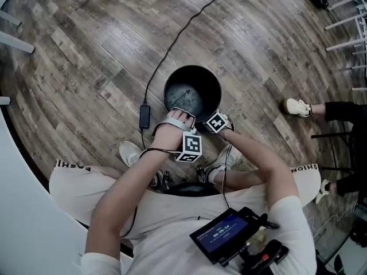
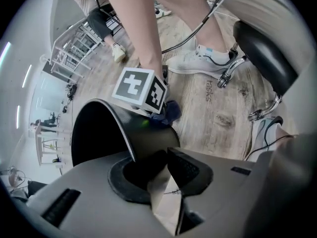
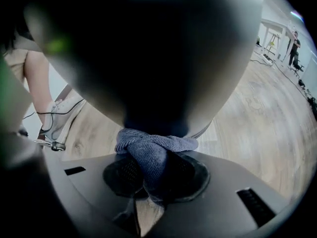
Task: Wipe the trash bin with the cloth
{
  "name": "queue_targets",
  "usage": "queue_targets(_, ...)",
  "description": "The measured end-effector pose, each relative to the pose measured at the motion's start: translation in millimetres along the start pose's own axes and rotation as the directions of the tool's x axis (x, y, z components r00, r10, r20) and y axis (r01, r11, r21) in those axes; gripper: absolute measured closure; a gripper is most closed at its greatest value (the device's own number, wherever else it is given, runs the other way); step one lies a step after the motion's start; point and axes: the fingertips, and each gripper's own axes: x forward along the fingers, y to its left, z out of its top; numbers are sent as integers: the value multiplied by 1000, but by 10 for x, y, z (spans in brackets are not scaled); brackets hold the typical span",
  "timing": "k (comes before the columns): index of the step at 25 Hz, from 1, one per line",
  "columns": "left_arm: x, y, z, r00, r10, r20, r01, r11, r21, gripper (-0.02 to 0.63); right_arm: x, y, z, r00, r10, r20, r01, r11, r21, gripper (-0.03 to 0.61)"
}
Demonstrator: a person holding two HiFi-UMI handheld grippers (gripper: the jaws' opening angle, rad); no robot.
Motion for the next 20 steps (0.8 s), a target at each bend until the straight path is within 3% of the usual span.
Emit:
queue_targets(6, 41, 0, 13, 1000, -15, 16, 15, 1000, -16, 505, 134, -61, -61, 999, -23, 23, 21, 999, 48, 479)
queue_targets(10, 60, 9, 31, 1000, -21, -2, 21, 999, -35, 504, 60, -34, -91, 1000, -12, -29, 14, 998, 66, 479)
queue_targets(16, 56, 28, 32, 1000, -8, 2, 8, 998, -67, 492, -461, 62, -70, 1000, 15, -19, -13, 992, 128, 479)
queue_targets(20, 7, 34, -38, 1000, -16, -5, 15, 995, -96, 456, -938, 211, 7, 999, 39, 14, -40, 993, 109, 479)
